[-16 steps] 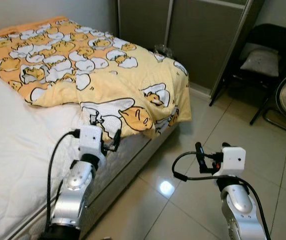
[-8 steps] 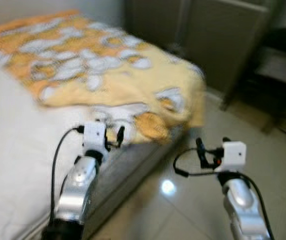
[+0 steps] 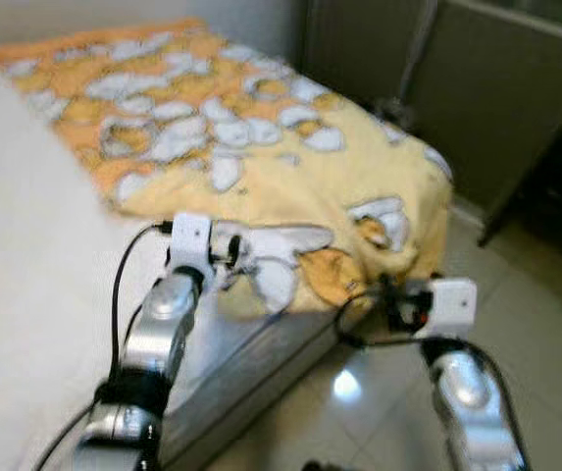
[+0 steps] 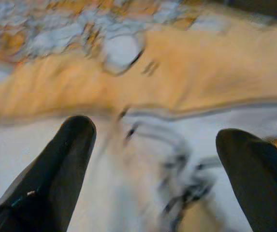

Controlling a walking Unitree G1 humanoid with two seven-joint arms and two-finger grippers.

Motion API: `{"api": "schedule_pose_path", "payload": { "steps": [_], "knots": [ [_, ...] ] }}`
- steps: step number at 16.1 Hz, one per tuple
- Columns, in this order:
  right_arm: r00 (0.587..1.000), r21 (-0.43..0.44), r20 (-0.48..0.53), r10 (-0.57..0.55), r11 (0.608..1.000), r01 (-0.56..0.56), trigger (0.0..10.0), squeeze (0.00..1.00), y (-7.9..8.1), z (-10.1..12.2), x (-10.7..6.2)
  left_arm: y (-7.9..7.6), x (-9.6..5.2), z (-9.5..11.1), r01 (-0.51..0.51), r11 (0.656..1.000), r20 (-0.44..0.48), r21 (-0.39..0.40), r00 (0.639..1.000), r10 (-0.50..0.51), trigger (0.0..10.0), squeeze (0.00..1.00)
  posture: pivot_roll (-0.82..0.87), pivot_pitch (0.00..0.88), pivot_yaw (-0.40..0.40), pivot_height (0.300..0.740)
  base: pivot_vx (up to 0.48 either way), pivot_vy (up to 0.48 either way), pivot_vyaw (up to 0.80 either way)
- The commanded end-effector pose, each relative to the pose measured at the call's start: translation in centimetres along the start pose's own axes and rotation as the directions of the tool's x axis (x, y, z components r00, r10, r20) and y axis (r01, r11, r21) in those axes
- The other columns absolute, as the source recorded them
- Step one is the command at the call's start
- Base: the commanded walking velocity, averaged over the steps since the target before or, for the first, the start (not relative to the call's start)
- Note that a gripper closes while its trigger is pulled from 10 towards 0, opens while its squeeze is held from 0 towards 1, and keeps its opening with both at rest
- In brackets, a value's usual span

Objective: Clean up the room

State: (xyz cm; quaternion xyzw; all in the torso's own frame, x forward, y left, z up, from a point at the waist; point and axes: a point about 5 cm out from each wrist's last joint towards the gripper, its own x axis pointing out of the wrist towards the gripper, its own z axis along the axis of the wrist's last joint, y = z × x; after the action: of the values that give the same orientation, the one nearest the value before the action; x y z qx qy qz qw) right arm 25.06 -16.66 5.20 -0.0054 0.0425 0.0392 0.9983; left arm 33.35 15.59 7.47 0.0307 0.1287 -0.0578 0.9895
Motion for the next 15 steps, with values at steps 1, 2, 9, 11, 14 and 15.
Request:
{"api": "schedule_pose_path", "payload": {
  "steps": [1, 2, 9, 11, 14, 15],
  "knots": [
    [1.000, 0.002, -0.017, 0.006, 1.000, -0.006, 10.0, 0.01, -0.1, -0.1, -0.5, -0.7, 0.7, -0.4, 0.007, 1.000, -0.041, -0.007, 0.999, -0.007, 10.0, 0.00, -0.06, 0.010, -0.031, 0.740, 0.000, 0.000, 0.00],
    [1.000, 0.001, -0.025, 0.016, 1.000, -0.016, 10.0, 0.02, 0.0, -0.2, -1.2, -1.4, 1.2, -1.1, 0.019, 1.000, -0.085, 0.003, 0.996, -0.019, 10.0, 0.00, -0.07, 0.039, -0.032, 0.740, 0.000, 0.000, 0.00],
    [0.992, -0.046, -0.125, -0.019, 0.999, 0.013, 10.0, 0.01, -1.6, -0.4, -8.1, -6.0, 1.2, -3.6, 0.100, 0.988, -0.168, -0.117, 0.979, -0.119, 10.0, 0.00, -0.25, 0.212, -0.050, 0.740, 0.000, 0.000, 0.00],
    [0.987, -0.046, -0.159, -0.008, 0.999, 0.001, 10.0, 0.01, -1.4, -0.1, -9.6, -5.8, 0.8, -4.6, 0.037, 0.999, -0.187, 0.027, 0.982, -0.031, 10.0, 0.00, -0.27, 0.250, -0.067, 0.740, 0.000, 0.000, 0.00],
    [0.982, -0.043, -0.189, 0.000, 0.999, -0.008, 10.0, 0.02, -0.9, 0.1, -10.8, -4.3, 0.8, -4.3, -0.111, 0.985, -0.138, 0.133, 0.982, 0.129, 10.0, 0.00, -0.29, 0.275, -0.071, 0.740, 0.000, 0.000, 0.00],
    [0.981, -0.041, -0.196, -0.005, 0.999, -0.003, 10.0, 0.02, -0.9, 0.1, -11.0, -4.0, 0.8, -4.3, -0.138, 0.979, -0.129, 0.153, 0.979, 0.158, 10.0, 0.00, -0.28, 0.277, -0.066, 0.740, 0.000, 0.000, 0.00]
  ]
}}
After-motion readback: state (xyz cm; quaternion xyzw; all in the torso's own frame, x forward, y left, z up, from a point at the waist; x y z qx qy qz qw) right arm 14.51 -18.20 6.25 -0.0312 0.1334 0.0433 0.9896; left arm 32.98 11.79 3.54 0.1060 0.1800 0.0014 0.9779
